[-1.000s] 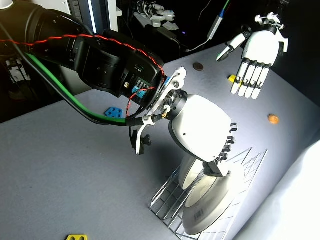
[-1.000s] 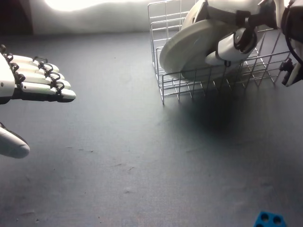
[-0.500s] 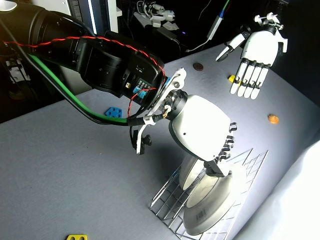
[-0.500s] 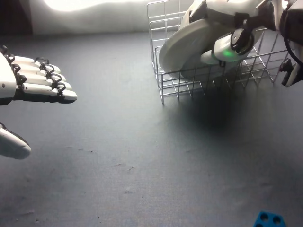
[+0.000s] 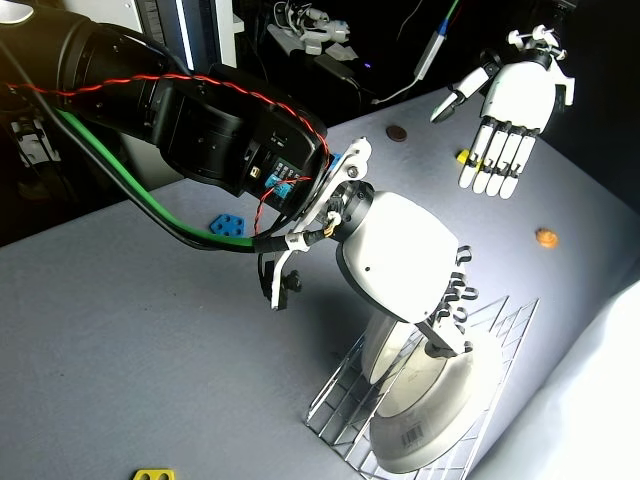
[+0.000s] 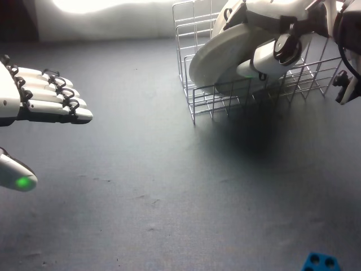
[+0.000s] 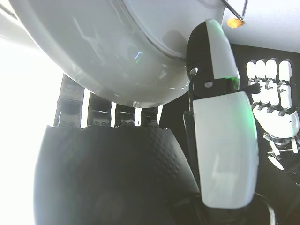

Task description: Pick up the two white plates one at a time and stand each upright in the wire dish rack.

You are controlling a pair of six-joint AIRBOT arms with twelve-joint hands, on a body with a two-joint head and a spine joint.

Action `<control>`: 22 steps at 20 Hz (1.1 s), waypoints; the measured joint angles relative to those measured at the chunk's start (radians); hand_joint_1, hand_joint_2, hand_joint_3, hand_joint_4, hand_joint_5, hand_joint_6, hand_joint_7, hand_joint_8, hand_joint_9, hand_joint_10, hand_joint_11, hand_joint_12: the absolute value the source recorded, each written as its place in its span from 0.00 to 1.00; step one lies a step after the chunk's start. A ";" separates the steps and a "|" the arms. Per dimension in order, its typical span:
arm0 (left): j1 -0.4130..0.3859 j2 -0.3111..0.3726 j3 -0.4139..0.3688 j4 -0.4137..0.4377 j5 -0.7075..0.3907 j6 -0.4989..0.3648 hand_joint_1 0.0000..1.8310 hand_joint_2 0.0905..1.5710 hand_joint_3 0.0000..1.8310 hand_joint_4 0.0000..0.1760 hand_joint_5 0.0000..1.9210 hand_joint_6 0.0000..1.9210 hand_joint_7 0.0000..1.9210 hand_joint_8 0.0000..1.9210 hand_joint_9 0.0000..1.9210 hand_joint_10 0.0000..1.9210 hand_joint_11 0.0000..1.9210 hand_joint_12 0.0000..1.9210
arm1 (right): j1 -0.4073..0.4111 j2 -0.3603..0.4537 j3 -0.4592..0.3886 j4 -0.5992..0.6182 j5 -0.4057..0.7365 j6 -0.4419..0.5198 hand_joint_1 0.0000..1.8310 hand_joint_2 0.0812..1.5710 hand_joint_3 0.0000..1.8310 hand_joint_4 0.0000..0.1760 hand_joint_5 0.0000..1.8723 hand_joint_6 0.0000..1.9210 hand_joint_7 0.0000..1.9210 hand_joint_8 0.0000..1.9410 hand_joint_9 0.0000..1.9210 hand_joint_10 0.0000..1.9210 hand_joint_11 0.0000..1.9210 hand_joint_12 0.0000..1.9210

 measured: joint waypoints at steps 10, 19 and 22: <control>0.000 0.001 -0.005 0.000 0.001 0.000 0.00 0.67 0.00 0.00 0.02 0.01 0.03 0.01 0.02 0.01 0.01 0.00 | 0.005 0.000 0.000 0.005 -0.001 -0.001 0.36 0.67 0.00 0.00 0.29 0.00 0.35 0.00 0.32 0.00 0.06 0.39; 0.000 0.001 -0.008 0.000 -0.002 0.000 0.00 0.67 0.00 0.00 0.02 0.01 0.03 0.00 0.01 0.00 0.00 0.00 | 0.030 0.001 -0.002 -0.009 -0.008 -0.004 0.40 0.55 0.00 0.00 0.28 0.01 0.21 0.33 0.13 0.57 0.01 0.80; 0.000 0.001 -0.008 0.001 -0.002 0.000 0.00 0.67 0.00 0.00 0.02 0.00 0.03 0.00 0.01 0.00 0.00 0.00 | 0.035 0.005 -0.004 -0.007 -0.008 -0.004 0.39 0.54 0.00 0.00 0.28 0.00 0.19 0.37 0.13 0.56 0.01 0.79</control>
